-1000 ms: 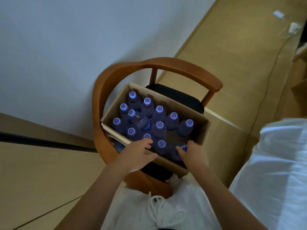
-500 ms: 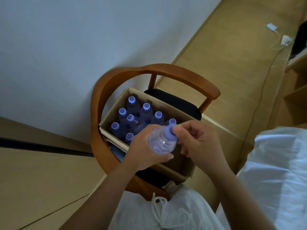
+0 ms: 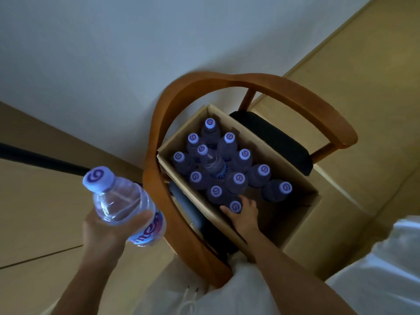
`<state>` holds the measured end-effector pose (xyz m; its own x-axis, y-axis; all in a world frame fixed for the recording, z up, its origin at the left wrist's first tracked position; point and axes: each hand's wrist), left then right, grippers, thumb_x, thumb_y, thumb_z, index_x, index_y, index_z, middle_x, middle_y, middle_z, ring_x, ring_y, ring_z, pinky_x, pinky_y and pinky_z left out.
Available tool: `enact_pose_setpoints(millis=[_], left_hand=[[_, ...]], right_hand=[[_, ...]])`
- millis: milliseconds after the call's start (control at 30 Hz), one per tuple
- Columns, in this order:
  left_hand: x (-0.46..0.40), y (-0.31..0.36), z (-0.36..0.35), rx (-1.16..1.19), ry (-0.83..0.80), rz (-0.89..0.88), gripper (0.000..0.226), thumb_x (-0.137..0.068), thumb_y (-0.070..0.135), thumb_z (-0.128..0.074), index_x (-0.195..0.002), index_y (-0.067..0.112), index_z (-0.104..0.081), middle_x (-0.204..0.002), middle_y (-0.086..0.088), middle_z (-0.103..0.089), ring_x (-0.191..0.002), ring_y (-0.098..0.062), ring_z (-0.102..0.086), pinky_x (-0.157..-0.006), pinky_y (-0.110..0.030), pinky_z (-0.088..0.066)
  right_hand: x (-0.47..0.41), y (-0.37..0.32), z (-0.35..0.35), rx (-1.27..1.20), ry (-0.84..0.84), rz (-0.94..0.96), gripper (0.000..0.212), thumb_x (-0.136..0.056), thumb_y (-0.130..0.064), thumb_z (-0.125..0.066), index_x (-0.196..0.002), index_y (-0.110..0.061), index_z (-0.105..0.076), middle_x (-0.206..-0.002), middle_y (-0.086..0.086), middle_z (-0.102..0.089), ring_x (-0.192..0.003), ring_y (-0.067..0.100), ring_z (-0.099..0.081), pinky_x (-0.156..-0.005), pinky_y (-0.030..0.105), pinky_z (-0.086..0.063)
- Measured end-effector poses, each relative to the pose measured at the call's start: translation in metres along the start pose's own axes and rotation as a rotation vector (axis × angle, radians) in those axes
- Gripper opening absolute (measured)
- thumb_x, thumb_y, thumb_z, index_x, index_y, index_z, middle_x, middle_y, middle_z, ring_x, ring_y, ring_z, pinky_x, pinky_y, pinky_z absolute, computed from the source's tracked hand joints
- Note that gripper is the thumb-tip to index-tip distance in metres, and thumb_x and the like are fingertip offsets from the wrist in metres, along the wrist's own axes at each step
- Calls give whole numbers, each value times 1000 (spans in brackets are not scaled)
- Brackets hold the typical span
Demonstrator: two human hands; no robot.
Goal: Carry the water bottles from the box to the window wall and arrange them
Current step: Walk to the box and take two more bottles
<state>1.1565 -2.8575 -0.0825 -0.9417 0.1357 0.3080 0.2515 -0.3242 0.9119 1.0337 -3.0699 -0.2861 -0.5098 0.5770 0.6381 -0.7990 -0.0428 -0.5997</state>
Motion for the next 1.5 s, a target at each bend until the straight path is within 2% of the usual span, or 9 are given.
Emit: enact_pose_setpoints(millis=[167,367,467,567,700,867,1167,1300,1500], left_hand=[[26,-17,8,-18,76,49,58,-32,38,-82,-87,27,-67,-85,5,-73,-75,-12,-70,-65,-32,-55],[48,-22,-11,-4,53,110,63,-32,38,-82,-92,23,-68,-89,-2,-73,-84,-21,-70,-76,-42,-55],[50,-22,-28,-15,-33,83,40,-46,26,-86,-81,33,-69,-82,3,-72,-79,-14,-68,-73,-33,-58],[48,-28,-43,2,-101,85,46,-54,5,-90,-86,26,-64,-83,2,-69,-80,-8,-67,-77,-30,-56],[51,-25,-47,43,-185,27,61,-37,35,-88,-94,23,-67,-86,3,-73,-80,-14,-70,-68,-28,-55],[61,-23,-16,106,-160,-10,58,-34,40,-87,-88,29,-68,-83,9,-73,-76,-8,-70,-61,-18,-52],[107,-41,135,189,-7,-107,54,-34,36,-82,-85,25,-69,-81,9,-73,-76,-10,-69,-67,-23,-55],[133,-65,213,237,141,-108,64,-34,35,-83,-94,18,-67,-87,5,-74,-82,-14,-71,-68,-25,-55],[200,-109,325,345,533,-78,60,-32,32,-83,-87,20,-64,-83,6,-73,-75,-10,-68,-68,-25,-55]], right_hand=[[-10,-5,1,24,53,82,55,-77,-40,-73,-123,-14,-56,-127,14,-47,-121,32,-41,-105,34,-30],[21,-30,43,34,190,470,18,-77,-16,-76,-86,-5,-64,-91,3,-66,-94,23,-61,-89,34,-47],[51,-49,65,-69,211,565,29,-75,-15,-77,-99,-11,-61,-97,-9,-57,-96,12,-58,-88,17,-43],[77,-73,88,-196,89,477,36,-77,-21,-75,-108,-17,-58,-105,-9,-60,-100,4,-58,-91,20,-47],[122,-108,104,-245,114,645,34,-73,-26,-77,-101,-18,-60,-94,-12,-61,-89,-6,-58,-79,7,-44],[176,-143,84,-252,262,846,22,-71,-24,-76,-82,-22,-57,-79,0,-65,-75,6,-61,-73,9,-47],[278,-191,-27,-161,-20,987,11,-75,-14,-70,-72,-13,-60,-66,-5,-63,-68,8,-61,-66,8,-46],[331,-213,-99,-161,-196,1082,10,-69,-18,-66,-66,-12,-59,-64,-1,-62,-63,11,-59,-62,18,-48],[416,-238,-218,-86,-576,1288,17,-67,-9,-63,-61,3,-52,-63,9,-54,-56,20,-48,-53,12,-38]])
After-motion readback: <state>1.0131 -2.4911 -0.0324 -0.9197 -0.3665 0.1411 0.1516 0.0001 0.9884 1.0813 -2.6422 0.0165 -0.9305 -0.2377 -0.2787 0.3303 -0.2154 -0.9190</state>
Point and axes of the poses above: each hand's wrist, its own x-axis away from the middle knuckle, its own z-axis out of the back of the hand, y = z × x
